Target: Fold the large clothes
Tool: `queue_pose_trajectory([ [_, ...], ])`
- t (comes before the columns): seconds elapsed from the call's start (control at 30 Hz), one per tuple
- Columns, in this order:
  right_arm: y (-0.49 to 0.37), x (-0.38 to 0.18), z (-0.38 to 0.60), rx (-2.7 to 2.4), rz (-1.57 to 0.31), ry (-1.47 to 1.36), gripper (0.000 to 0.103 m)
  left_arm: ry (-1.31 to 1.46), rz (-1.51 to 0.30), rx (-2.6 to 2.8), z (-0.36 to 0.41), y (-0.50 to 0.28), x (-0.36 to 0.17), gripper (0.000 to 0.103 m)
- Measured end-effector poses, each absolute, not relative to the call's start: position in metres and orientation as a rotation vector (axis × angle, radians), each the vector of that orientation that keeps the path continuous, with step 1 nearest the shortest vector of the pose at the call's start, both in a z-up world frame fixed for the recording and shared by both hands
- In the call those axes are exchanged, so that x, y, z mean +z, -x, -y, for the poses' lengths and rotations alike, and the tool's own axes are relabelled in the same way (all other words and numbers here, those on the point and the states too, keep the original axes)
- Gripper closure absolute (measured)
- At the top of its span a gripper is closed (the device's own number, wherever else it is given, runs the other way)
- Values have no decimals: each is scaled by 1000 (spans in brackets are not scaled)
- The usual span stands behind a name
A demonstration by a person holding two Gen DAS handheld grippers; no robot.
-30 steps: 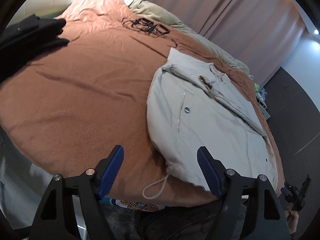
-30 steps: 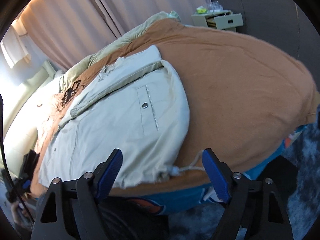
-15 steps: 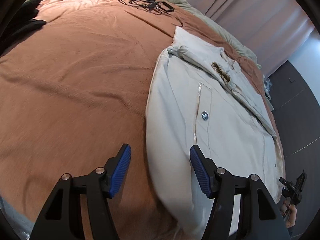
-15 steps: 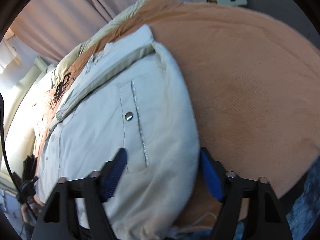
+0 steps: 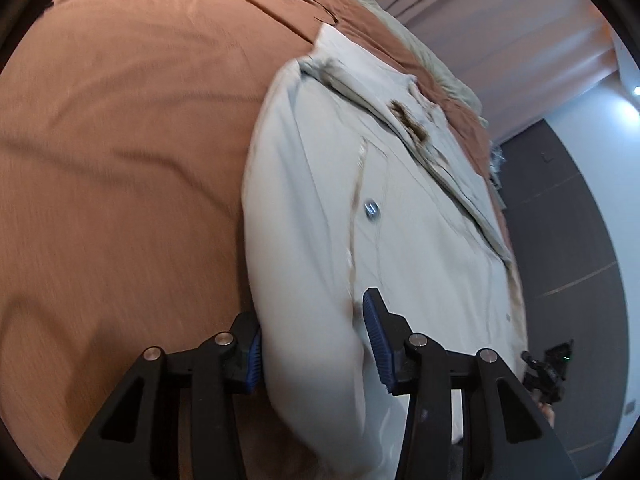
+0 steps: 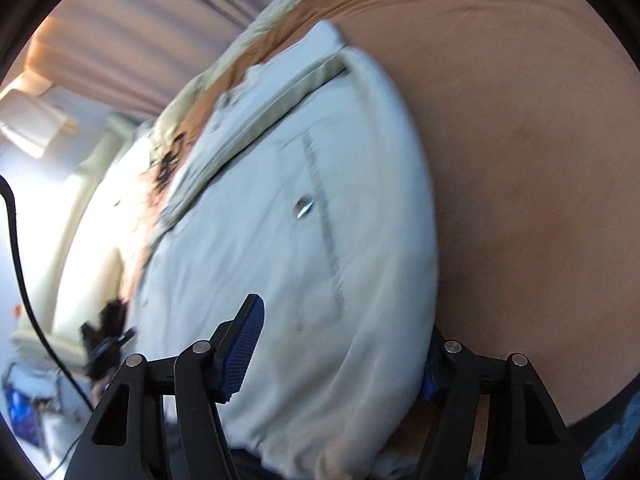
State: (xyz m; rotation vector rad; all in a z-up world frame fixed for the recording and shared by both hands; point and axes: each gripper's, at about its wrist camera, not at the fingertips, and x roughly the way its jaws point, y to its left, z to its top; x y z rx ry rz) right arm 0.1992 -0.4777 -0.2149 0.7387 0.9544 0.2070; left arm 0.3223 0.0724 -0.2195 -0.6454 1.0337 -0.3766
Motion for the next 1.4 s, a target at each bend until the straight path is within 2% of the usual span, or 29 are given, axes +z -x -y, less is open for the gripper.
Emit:
queue_pose_trajectory([
  [0.13, -183, -218, 473, 270, -920, -806, 38, 709, -1041, -447, -69, -307, -223, 59],
  [0.23, -177, -226, 469, 282, -911, -840, 50, 684, -1046, -454, -60, -304, -222, 59],
  [0.27, -177, -230, 466, 273, -917, -843, 58, 678, -1043, -446, -58, -305, -222, 59],
  [0.3, -176, -233, 465, 256, -917, -846, 69, 685, -1037, -436, -56, -305, -221, 62],
  [0.33, -176, -235, 465, 241, -914, -856, 74, 701, -1035, -425, -57, -305, -222, 75],
  [0.37, -176, -235, 467, 230, -909, -877, 83, 713, -1039, -405, -58, -306, -223, 84],
  [0.47, -171, -229, 468, 221, -879, -899, 89, 776, -1012, -391, -66, -301, -221, 91],
  [0.77, -156, -166, 462, 267, -743, -853, 93, 779, -845, -380, -82, -270, -166, 96],
  [1.4, -80, -66, 441, 404, -568, -759, 93, 813, -630, -418, -114, -163, -84, 96],
])
